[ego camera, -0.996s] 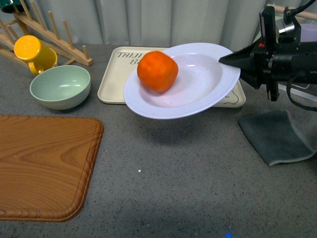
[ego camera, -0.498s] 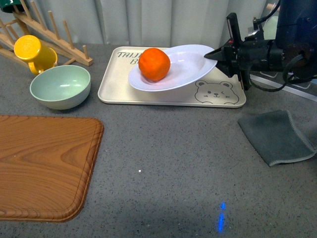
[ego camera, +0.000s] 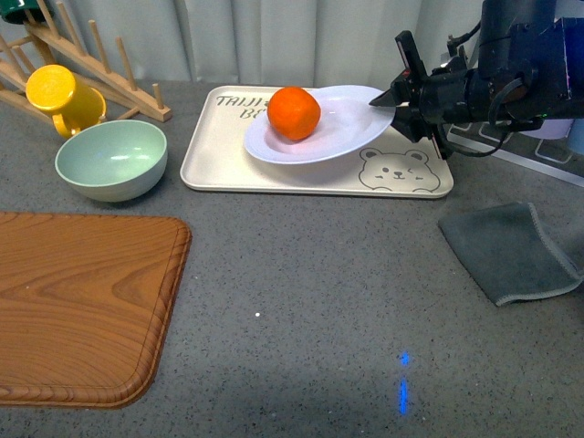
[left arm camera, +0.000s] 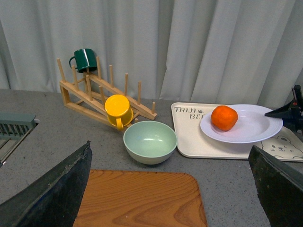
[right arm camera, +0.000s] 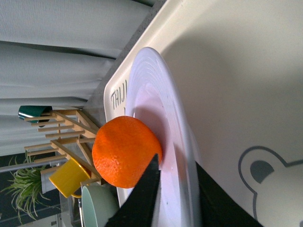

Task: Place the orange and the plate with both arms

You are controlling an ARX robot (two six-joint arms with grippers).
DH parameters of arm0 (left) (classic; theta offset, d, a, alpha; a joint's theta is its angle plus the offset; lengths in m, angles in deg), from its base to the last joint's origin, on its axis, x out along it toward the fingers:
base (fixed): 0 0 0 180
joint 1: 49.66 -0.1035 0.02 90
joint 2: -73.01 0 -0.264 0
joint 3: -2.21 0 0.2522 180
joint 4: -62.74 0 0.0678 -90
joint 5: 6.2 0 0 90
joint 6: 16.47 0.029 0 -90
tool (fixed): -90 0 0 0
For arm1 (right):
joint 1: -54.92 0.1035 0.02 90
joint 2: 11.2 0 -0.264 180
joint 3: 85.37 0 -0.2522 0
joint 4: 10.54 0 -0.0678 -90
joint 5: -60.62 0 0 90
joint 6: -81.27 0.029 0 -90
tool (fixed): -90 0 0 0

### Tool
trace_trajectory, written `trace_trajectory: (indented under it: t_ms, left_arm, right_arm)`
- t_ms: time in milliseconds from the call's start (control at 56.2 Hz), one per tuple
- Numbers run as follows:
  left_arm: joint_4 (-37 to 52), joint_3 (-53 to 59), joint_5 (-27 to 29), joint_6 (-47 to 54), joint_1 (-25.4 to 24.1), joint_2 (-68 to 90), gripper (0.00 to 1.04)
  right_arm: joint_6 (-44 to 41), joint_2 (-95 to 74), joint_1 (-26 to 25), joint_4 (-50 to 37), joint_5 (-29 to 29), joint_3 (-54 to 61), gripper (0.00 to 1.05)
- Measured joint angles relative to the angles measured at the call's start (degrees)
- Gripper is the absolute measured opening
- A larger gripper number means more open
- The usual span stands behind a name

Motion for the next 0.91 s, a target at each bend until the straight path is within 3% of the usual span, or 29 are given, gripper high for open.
trace_trajectory:
  t_ms: [231, 409, 445, 551, 747, 907]
  left_arm:
    - [0.0, 0.0, 0.0, 0.0, 0.0, 0.0, 0.98]
    - [0.0, 0.0, 0.0, 0.0, 0.0, 0.0, 0.98]
    - [0.0, 0.0, 0.0, 0.0, 0.0, 0.0, 0.98]
    - [0.0, 0.0, 0.0, 0.0, 0.0, 0.0, 0.98]
    - [0.0, 0.0, 0.0, 0.0, 0.0, 0.0, 0.98]
    - [0.0, 0.0, 0.0, 0.0, 0.0, 0.0, 0.98]
  right_arm:
    - [-2.5, 6.3, -0.9, -2.4, 0.9, 8.9, 0.53]
    - [-6.4, 21.9, -3.5, -5.3, 1.2, 21.3, 0.94]
    - [-7.0, 24.3, -3.7, -5.3, 1.0, 23.4, 0.98]
    - [-10.3, 32.7, -4.1, -4.9, 0.3, 31.4, 0.95]
    - [-24.0, 50.9, -3.3, -0.2, -10.7, 48.5, 0.96]
    - [-35.2, 67.6, -2.4, -0.9, -23.3, 63.0, 0.96]
